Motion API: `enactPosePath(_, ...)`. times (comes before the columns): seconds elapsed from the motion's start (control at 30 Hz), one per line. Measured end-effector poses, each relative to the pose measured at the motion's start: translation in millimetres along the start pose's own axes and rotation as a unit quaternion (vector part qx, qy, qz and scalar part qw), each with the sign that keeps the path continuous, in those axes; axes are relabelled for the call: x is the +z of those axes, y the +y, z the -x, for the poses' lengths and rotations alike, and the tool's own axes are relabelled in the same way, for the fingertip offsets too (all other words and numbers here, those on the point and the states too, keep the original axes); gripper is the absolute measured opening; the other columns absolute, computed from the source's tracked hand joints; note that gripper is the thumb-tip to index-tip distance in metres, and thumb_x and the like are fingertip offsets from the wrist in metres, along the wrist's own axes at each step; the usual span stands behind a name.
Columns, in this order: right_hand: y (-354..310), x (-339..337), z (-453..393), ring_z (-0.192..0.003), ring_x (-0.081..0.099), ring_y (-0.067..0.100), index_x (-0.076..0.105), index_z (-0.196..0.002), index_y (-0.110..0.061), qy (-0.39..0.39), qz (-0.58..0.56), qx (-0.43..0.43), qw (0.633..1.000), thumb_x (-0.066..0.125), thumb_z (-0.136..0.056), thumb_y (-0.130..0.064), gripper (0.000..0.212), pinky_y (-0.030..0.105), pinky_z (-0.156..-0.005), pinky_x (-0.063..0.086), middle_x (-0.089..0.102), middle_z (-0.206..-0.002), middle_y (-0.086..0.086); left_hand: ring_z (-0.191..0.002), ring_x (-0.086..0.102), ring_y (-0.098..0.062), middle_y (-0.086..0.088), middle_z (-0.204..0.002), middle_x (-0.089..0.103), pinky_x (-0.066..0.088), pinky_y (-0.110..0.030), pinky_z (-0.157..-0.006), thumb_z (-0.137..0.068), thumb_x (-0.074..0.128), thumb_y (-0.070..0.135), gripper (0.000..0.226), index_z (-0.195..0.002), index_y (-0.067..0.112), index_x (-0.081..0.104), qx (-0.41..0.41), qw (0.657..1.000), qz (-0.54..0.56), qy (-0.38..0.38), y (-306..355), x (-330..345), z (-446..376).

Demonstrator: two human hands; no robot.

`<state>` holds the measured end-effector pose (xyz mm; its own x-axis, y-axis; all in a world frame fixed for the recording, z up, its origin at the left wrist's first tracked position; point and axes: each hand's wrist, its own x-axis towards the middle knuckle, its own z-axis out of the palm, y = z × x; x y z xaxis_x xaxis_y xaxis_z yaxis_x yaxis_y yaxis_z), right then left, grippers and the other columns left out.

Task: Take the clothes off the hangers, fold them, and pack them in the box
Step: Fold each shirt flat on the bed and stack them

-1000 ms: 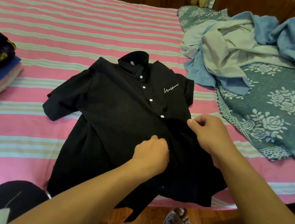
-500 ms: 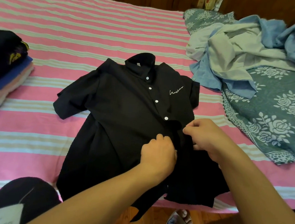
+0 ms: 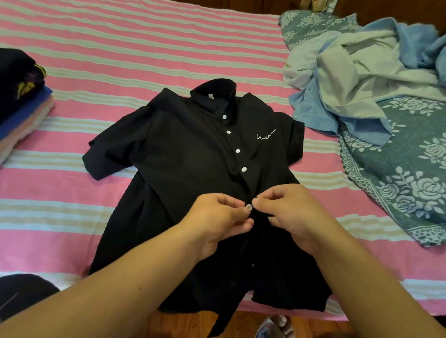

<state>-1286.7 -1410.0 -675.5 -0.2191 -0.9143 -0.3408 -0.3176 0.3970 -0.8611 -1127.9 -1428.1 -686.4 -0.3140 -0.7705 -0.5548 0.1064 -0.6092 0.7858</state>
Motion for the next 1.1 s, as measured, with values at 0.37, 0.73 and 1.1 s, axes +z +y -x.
enactPosePath(0.37, 4, 2, 3, -0.087, 0.072, 0.019, 0.079, -0.076, -0.018, 0.003, -0.036, 0.005, 0.999, 0.077, -0.087, -0.017, 0.011, 0.032, -0.077, 0.056, 0.076, -0.080, 0.000, -0.067, 0.068, -0.010, -0.003, -0.075, 0.074, 0.058, -0.025, -0.069, -0.090, 0.072, 0.008, 0.004, -0.093, 0.005, 0.075, -0.004, 0.998, -0.058, 0.001, 1, -2, -4)
enactPosePath(0.73, -4, -6, 11, -0.082, 0.076, 0.022, 0.072, -0.096, -0.010, -0.067, -0.035, 0.005, 0.997, 0.066, -0.094, -0.004, 0.009, 0.033, -0.073, 0.060, 0.075, -0.084, 0.010, -0.071, 0.069, -0.014, -0.005, -0.075, 0.073, 0.057, -0.026, -0.068, -0.092, 0.072, 0.006, 0.003, -0.094, 0.004, 0.074, -0.016, 0.998, -0.055, -0.006, 4, -8, -5)
enactPosePath(1.1, -10, 10, 13, -0.070, 0.076, 0.024, 0.069, -0.083, -0.005, 0.000, 0.033, 0.012, 0.999, 0.062, -0.090, -0.003, 0.010, 0.037, -0.072, 0.064, 0.073, -0.069, 0.010, -0.071, 0.069, -0.013, -0.005, -0.075, 0.072, 0.059, -0.025, -0.069, -0.092, 0.070, 0.004, 0.007, -0.096, 0.002, 0.075, 0.027, 0.993, -0.112, -0.006, 4, -6, -5)
